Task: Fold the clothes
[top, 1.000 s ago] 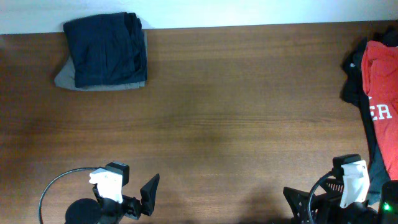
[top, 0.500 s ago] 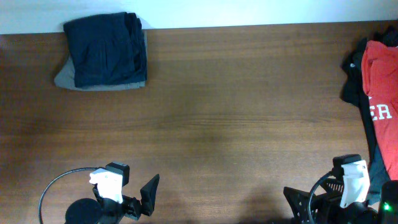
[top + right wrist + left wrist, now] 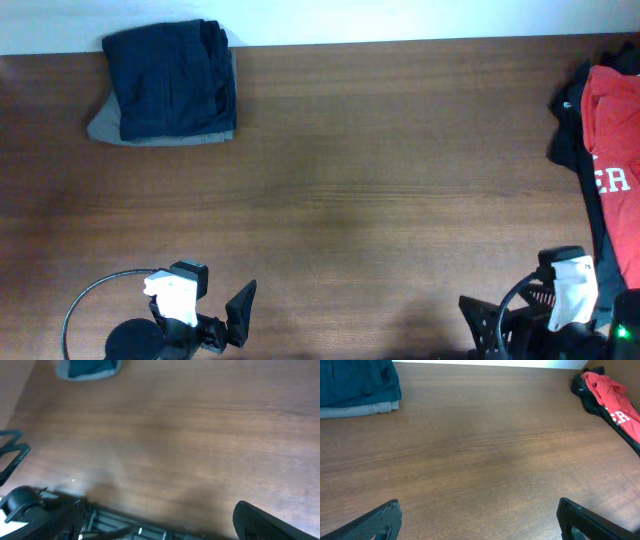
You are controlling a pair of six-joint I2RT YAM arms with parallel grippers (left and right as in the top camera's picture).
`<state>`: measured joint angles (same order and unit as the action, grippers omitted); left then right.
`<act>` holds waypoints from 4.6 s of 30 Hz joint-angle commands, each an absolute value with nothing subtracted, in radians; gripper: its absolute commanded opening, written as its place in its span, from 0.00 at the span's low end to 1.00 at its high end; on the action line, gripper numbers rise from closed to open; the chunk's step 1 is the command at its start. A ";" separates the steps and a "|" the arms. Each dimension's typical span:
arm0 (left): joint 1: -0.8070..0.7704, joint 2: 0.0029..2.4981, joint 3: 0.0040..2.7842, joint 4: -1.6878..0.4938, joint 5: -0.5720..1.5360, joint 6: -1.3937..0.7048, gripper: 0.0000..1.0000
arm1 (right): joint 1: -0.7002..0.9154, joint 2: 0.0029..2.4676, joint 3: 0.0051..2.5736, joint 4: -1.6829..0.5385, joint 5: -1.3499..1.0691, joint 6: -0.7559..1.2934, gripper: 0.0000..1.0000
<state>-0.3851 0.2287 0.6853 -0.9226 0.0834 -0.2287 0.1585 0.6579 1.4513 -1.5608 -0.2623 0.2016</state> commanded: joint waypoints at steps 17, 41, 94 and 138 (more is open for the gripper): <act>-0.389 0.220 0.682 -0.921 0.101 -0.231 0.99 | 0.032 0.248 0.831 -0.973 -0.172 0.055 0.99; -0.389 0.220 0.682 -0.921 0.101 -0.231 0.99 | 0.032 0.004 0.099 -0.046 -0.231 0.025 0.99; -0.389 0.220 0.682 -0.921 0.101 -0.231 0.99 | 0.031 0.004 0.006 -0.080 0.005 -0.063 0.99; -0.028 0.009 0.318 -0.422 0.053 -0.231 0.99 | 0.031 0.004 0.006 -0.080 0.005 -0.063 0.99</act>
<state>-0.0357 0.0536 0.3870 -0.4793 0.0525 -0.2291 0.0387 0.0139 0.0101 -0.0742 -0.0101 -0.0746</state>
